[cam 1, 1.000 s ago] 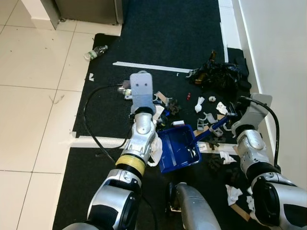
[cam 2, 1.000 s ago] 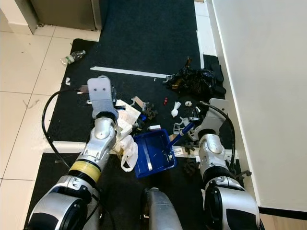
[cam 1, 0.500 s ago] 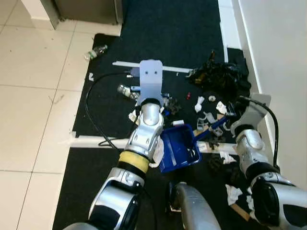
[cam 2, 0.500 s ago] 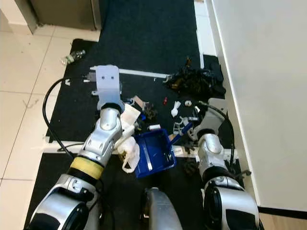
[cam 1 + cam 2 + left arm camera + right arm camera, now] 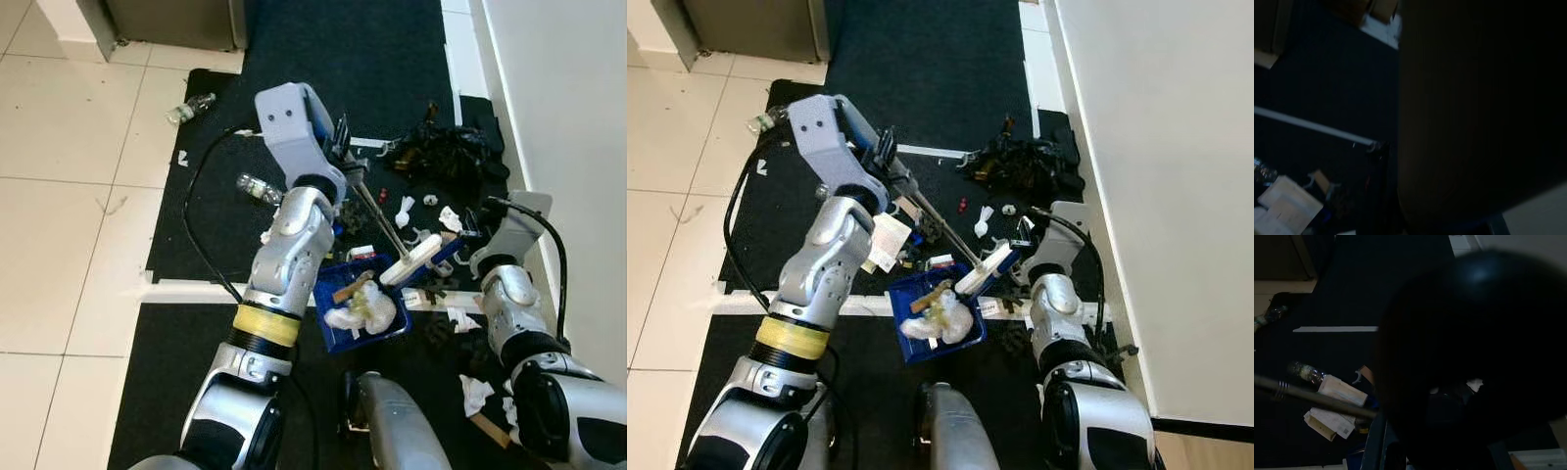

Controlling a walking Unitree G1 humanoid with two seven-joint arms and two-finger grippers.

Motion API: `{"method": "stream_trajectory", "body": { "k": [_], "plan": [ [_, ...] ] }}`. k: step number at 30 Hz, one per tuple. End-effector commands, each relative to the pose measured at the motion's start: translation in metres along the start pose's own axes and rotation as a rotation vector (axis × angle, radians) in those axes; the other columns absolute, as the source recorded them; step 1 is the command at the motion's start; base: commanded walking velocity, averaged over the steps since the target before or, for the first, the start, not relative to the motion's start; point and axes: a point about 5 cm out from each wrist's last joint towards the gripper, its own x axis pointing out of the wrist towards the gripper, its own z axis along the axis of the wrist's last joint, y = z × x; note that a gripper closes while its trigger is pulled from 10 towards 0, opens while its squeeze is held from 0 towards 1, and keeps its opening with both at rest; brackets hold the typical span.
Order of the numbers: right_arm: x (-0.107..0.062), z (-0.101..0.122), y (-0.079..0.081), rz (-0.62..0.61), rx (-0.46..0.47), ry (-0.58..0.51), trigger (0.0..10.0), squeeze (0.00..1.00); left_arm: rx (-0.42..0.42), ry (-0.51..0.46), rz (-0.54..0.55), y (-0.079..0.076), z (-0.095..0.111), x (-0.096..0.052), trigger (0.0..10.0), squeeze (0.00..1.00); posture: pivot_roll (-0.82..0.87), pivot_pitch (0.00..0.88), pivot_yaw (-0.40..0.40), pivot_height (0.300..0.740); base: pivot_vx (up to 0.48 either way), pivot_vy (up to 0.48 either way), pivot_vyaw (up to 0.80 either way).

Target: Sweep floor

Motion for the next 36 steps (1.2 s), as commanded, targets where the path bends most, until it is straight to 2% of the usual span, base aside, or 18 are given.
{"method": "stream_trajectory", "body": {
  "k": [1,2,5,9,10,11,14,15,16,17,20,21,24,25,26,27,29,36],
  "plan": [
    [-0.007,-0.015,0.000,0.013,0.008,0.059,10.0,0.00,-0.142,-0.084,-0.139,-0.045,0.015,0.001,10.0,0.00,0.07,0.180,-0.119,0.740,0.000,0.000,0.00],
    [-0.007,-0.015,0.000,0.014,0.008,0.060,10.0,0.00,-0.082,-0.096,-0.162,-0.031,0.025,0.000,10.0,0.00,0.07,0.178,-0.123,0.740,0.000,0.000,0.00],
    [-0.007,-0.015,0.000,0.015,0.008,0.060,10.0,0.00,-0.045,-0.100,-0.182,-0.022,0.032,-0.001,10.0,0.00,0.07,0.179,-0.124,0.740,0.000,0.000,0.00],
    [-0.006,-0.014,0.001,0.017,0.007,0.061,10.0,0.00,0.076,-0.100,-0.202,0.000,0.048,-0.007,10.0,0.00,0.08,0.176,-0.126,0.740,0.000,0.000,0.00],
    [-0.006,-0.014,0.001,0.018,0.007,0.061,10.0,0.00,0.136,-0.105,-0.194,0.013,0.058,-0.010,10.0,0.00,0.08,0.176,-0.126,0.740,0.000,0.000,0.00],
    [-0.006,-0.014,0.001,0.018,0.007,0.061,10.0,0.00,0.136,-0.105,-0.194,0.013,0.058,-0.010,10.0,0.00,0.08,0.176,-0.126,0.740,0.000,0.000,0.00],
    [-0.005,-0.013,0.002,0.020,0.010,0.064,10.0,0.00,0.360,-0.056,-0.245,0.049,0.077,-0.028,10.0,0.00,0.08,0.171,-0.127,0.740,0.000,0.000,0.00],
    [-0.005,-0.013,0.002,0.020,0.010,0.064,10.0,0.00,0.360,-0.056,-0.245,0.049,0.077,-0.028,10.0,0.00,0.08,0.171,-0.127,0.740,0.000,0.000,0.00],
    [-0.005,-0.013,0.002,0.020,0.012,0.068,10.0,0.00,0.471,-0.001,-0.247,0.065,0.077,-0.036,10.0,0.00,0.08,0.168,-0.128,0.740,0.000,0.000,0.00],
    [-0.005,-0.013,0.002,0.020,0.012,0.068,10.0,0.00,0.471,-0.001,-0.247,0.065,0.077,-0.036,10.0,0.00,0.08,0.168,-0.128,0.740,0.000,0.000,0.00],
    [-0.005,-0.015,-0.003,-0.006,0.028,0.091,10.0,0.00,0.675,0.180,-0.090,0.116,0.074,-0.059,10.0,0.00,0.08,0.160,-0.128,0.740,0.000,0.000,0.00],
    [-0.005,-0.015,-0.003,-0.006,0.028,0.091,10.0,0.00,0.675,0.180,-0.090,0.116,0.074,-0.059,10.0,0.00,0.08,0.160,-0.128,0.740,0.000,0.000,0.00],
    [-0.006,-0.018,-0.019,-0.104,0.130,0.148,10.0,0.00,0.656,0.205,0.066,0.147,0.064,-0.083,10.0,0.00,0.09,0.135,-0.125,0.740,0.000,0.000,0.00],
    [-0.006,-0.018,-0.019,-0.104,0.130,0.148,10.0,0.00,0.656,0.205,0.066,0.147,0.064,-0.083,10.0,0.00,0.09,0.135,-0.125,0.740,0.000,0.000,0.00],
    [-0.007,-0.019,-0.029,-0.157,0.178,0.183,10.0,0.00,0.593,0.217,0.231,0.171,0.052,-0.098,10.0,0.00,0.09,0.120,-0.123,0.740,0.000,0.000,0.00],
    [-0.007,-0.019,-0.029,-0.157,0.178,0.183,10.0,0.00,0.593,0.217,0.231,0.171,0.052,-0.098,10.0,0.00,0.09,0.120,-0.123,0.740,0.000,0.000,0.00],
    [-0.010,-0.021,-0.040,-0.190,0.196,0.219,10.0,0.00,0.579,0.262,0.363,0.195,0.034,-0.118,10.0,0.00,0.09,0.100,-0.118,0.740,0.000,0.000,0.00],
    [-0.012,-0.020,-0.053,-0.202,0.231,0.258,10.0,0.00,0.535,0.312,0.378,0.198,0.012,-0.135,10.0,0.00,0.09,0.075,-0.107,0.740,0.000,0.000,0.00]
  ]
}}
